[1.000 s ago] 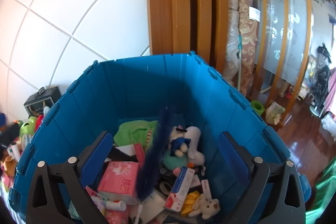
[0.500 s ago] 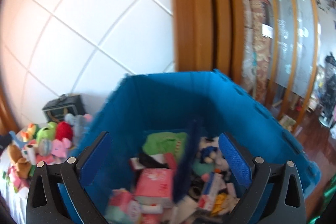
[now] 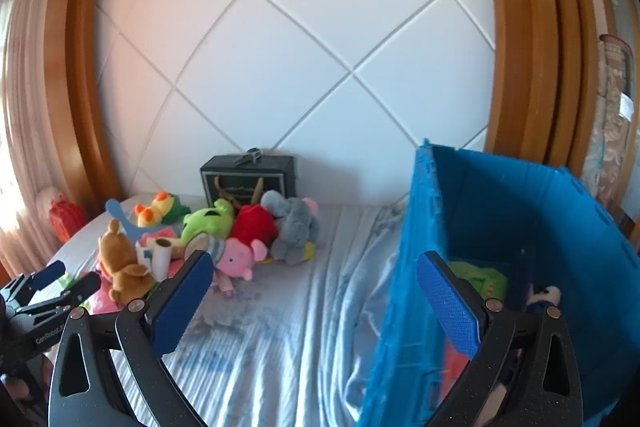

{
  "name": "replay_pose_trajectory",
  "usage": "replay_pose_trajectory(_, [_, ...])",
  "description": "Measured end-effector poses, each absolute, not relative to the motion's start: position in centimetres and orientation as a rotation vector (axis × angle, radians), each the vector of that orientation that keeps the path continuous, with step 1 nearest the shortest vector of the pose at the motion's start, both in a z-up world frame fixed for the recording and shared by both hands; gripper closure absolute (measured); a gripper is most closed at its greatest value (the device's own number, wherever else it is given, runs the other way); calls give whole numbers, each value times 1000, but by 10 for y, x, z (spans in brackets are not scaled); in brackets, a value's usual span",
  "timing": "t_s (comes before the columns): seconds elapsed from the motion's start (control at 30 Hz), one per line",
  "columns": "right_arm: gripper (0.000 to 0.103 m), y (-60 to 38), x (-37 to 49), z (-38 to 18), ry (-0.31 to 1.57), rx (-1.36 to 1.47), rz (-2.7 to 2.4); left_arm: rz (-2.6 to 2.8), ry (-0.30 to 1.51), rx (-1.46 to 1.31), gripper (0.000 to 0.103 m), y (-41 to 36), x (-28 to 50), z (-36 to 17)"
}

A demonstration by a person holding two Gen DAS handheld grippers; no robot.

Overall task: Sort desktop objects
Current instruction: 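Withdraw both tools from the crate back toward the pile, then grasp the green frog plush with both tools from either side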

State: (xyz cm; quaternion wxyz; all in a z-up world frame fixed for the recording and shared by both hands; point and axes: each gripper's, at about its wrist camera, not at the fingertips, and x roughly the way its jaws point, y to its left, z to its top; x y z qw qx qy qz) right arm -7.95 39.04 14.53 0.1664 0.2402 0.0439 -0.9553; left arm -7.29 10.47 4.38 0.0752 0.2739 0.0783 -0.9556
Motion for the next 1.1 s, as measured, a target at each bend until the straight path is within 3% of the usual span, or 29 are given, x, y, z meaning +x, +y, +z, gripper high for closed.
replay_pose_trajectory(0.3, [0, 304, -104, 99, 172, 849, -2588, -2735, 312, 918, 22, 13, -85, 8])
replay_pose_trajectory(0.57, [0, 259, -147, 73, 258, 955, -2570, -2752, 332, 1021, 22, -5, -141, -15])
replay_pose_trajectory(0.8, [0, 234, -224, 52, 257, 1044, -2589, -2796, 285, 1069, 22, -10, -240, -18])
replay_pose_trajectory(1.1, [0, 191, -387, 3, 164, 1210, -2576, -2713, 344, 1205, 22, -27, -413, -45])
